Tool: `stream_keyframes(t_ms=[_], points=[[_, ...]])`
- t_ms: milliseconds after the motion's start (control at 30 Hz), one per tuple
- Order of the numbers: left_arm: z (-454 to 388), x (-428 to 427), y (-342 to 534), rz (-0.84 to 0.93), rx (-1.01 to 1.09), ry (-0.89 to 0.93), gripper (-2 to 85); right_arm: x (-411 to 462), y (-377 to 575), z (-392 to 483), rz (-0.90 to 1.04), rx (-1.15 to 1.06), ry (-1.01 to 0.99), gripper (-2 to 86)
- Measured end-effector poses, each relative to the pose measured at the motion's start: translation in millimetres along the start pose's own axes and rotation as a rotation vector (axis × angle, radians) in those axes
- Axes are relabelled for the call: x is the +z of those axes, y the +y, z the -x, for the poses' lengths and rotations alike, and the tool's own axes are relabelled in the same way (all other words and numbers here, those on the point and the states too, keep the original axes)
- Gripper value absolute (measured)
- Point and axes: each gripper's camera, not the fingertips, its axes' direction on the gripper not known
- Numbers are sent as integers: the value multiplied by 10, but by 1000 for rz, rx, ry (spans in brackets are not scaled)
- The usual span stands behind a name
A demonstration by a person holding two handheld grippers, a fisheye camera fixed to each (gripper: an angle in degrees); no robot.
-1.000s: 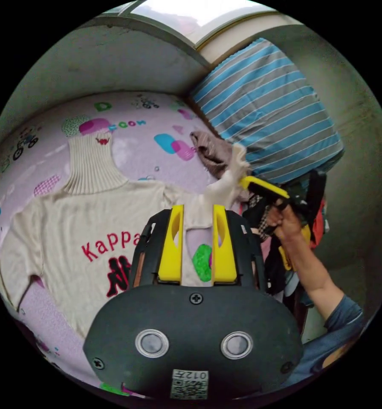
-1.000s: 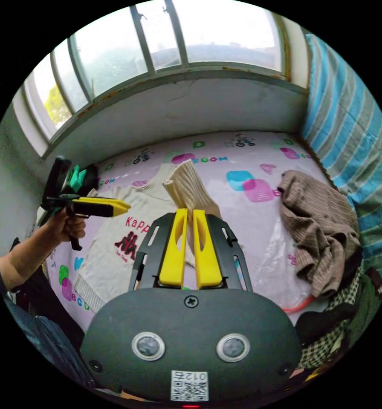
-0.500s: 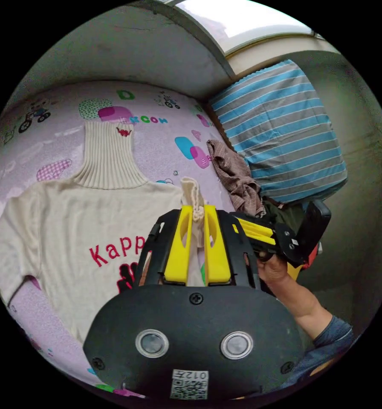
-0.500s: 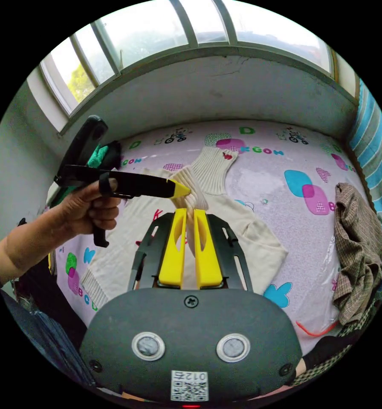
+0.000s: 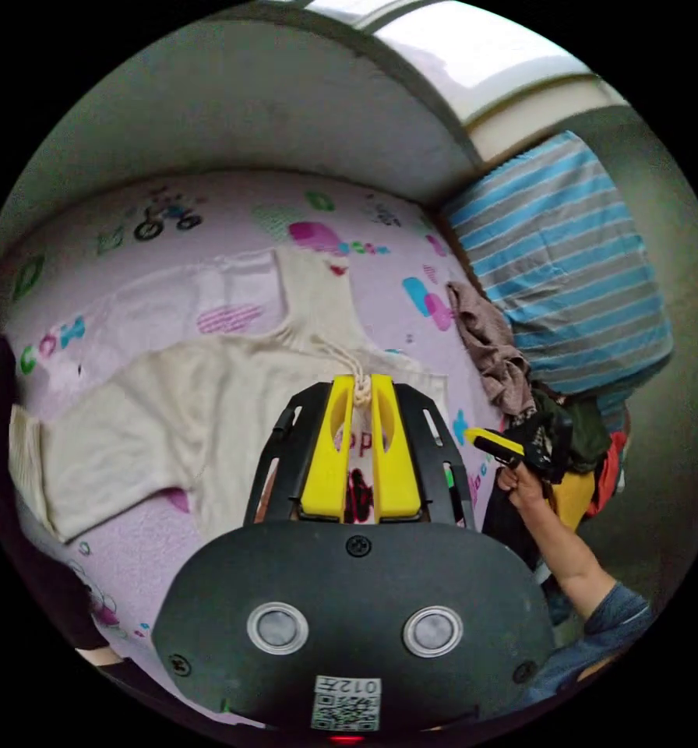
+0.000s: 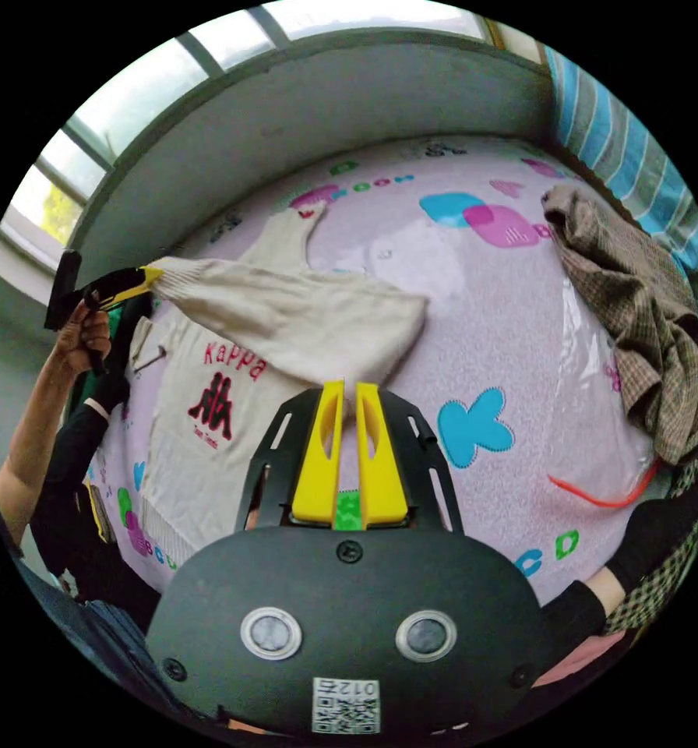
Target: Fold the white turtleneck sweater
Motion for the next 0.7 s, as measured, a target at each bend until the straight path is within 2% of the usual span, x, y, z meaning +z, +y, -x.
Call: stream_keyframes(t_ms=[167, 300, 333, 367, 500, 700], points=[[242, 0, 31, 34, -29, -11, 33, 220, -120, -138, 67, 85, 25, 42], [113, -315, -13, -57, 47, 11, 33, 188, -331, -213, 46, 133, -27, 58], [93, -394, -19, -94, 76, -32, 33, 187, -416, -235, 45, 150, -53, 65], [155, -377, -45, -74, 54, -93, 33, 195, -461, -250, 48, 163, -66, 68], [458, -146, -94, 56, -47, -73, 34, 259, -781, -391, 21, 295, -160, 77], [599, -73, -99, 88, -69, -141, 34, 319, -1342, -455, -13, 322, -85, 77]])
